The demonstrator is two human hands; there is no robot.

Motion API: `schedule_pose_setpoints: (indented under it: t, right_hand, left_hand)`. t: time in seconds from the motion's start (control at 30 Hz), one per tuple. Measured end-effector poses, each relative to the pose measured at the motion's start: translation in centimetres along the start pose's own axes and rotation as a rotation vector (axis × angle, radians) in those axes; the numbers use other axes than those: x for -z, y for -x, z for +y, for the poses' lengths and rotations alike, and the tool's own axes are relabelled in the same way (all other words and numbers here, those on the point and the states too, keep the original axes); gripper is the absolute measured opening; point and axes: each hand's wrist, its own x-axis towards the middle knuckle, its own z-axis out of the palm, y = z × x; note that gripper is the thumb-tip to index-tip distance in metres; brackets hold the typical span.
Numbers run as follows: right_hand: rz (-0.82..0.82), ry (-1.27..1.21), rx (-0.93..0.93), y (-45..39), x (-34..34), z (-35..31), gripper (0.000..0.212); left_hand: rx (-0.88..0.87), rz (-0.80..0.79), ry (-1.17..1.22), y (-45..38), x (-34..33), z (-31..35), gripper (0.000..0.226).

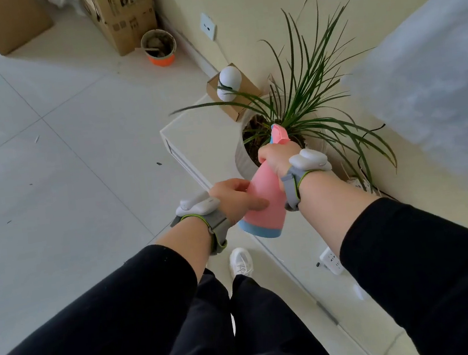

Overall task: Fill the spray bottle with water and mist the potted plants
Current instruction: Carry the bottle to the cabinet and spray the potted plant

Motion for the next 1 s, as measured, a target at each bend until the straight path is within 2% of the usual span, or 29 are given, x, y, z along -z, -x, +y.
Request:
schedule_pose_setpoints:
  t: [0.17,0.27,0.33,0.4,0.5,0.57,0.73,0.87,1.0]
  right_hand:
    - [-0.002,-0.061,-0.066,-0.5,-1.6,0.5,0.013]
    - [0.015,-0.019,-0.029,-0.9,-2.6,0.7,0.02]
    - [0.038,-0.067,-0.027,-1.0,-3.1,0.7,0.01]
    - [0.021,-0.143,-0.067,-1.0,-3.6,0.9,0.024]
    - [0.049,-0.064,-0.03,-1.4,-4.3,1.5,0.012]
    - [0.084,-0.024,-0.038,-1.9,-4.5,2.1,0.026]
    - [0.068,-0.065,-0.114,-1.7,-5.2,2.9,0.03]
    - [0.135,-0.126,-0.085,-1.7,-5.7,4.6,0.015]
    - [0.195,-0.168,-0.158,-2.1,-5.7,6.3,0.018]
  left_hand:
    - [0.031,-0.012,-0.034,-0.6,1.1,-0.8,0.055]
    - [0.032,-0.003,-0.061,-1.2,1.7,-1.1,0.056]
    - [0.036,-0.002,-0.071,-1.5,2.0,-1.3,0.055]
    - [0.043,-0.015,-0.101,-1.8,2.4,-1.5,0.053]
    - [0.045,-0.025,-0.157,-2.2,2.9,-1.9,0.055]
    - [0.049,-0.032,-0.201,-2.6,3.2,-2.1,0.057]
    - [0.053,-0.045,-0.308,-3.1,3.5,-2.7,0.061]
    - [0.044,-0.064,-0.399,-3.6,3.5,-2.7,0.066]
    - [0.014,-0.116,-0.496,-4.2,2.9,-2.5,0.066]
